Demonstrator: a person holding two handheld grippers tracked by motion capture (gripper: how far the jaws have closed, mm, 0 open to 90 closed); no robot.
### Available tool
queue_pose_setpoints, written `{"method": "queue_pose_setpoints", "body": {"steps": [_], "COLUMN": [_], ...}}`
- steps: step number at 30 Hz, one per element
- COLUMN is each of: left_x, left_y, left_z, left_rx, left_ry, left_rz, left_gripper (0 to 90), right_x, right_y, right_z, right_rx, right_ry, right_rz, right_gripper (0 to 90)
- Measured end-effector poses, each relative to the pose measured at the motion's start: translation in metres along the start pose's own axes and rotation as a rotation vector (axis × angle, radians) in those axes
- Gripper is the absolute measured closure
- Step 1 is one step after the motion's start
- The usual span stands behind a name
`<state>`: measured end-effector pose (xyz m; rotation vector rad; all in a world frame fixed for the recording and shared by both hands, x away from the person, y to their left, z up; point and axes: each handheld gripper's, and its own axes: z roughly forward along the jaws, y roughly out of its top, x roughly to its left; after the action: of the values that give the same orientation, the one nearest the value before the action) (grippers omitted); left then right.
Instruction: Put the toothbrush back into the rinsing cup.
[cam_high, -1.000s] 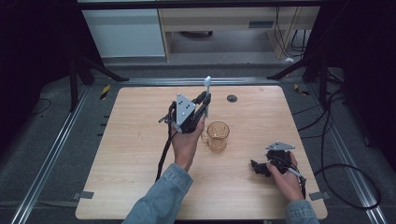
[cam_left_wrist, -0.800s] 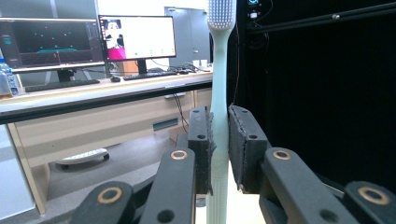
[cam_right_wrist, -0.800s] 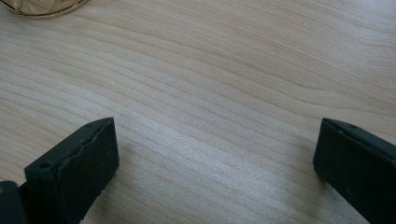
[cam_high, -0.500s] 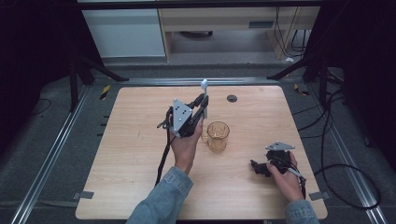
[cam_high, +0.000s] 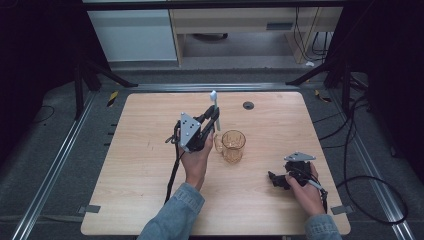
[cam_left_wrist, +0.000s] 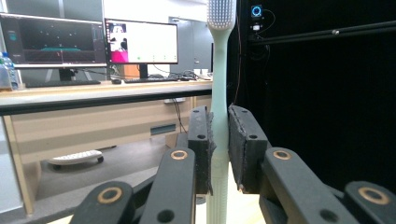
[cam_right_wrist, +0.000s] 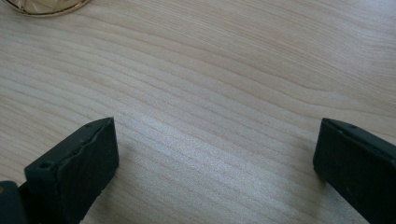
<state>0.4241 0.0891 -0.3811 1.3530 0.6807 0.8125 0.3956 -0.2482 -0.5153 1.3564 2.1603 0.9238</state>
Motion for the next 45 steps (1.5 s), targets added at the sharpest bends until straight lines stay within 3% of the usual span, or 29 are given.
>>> {"method": "queue_pose_setpoints", "body": {"steps": [4, 6, 14, 45], "left_x": [0.006, 0.006, 0.003, 0.003], "left_y": [-0.006, -0.009, -0.021, -0.051], "left_z": [0.000, -0.001, 0.003, 0.011], "left_rx": [-0.003, -0.001, 0.016, 0.078], "left_ry": [-0.007, 0.000, -0.019, -0.009], "left_rz": [-0.036, -0.021, -0.054, -0.043], "left_gripper": [78.9, 78.9, 78.9, 78.9], "right_x": [0.000, 0.000, 0.000, 0.000], "right_y": [0.000, 0.000, 0.000, 0.000], "right_z": [0.000, 0.000, 0.000, 0.000], "right_rx": [0.001, 0.001, 0.002, 0.000], "right_ry": [0.001, 0.001, 0.001, 0.005], "right_rz": [0.001, 0.000, -0.001, -0.009], "right_gripper": [0.6, 0.6, 0.6, 0.6]}}
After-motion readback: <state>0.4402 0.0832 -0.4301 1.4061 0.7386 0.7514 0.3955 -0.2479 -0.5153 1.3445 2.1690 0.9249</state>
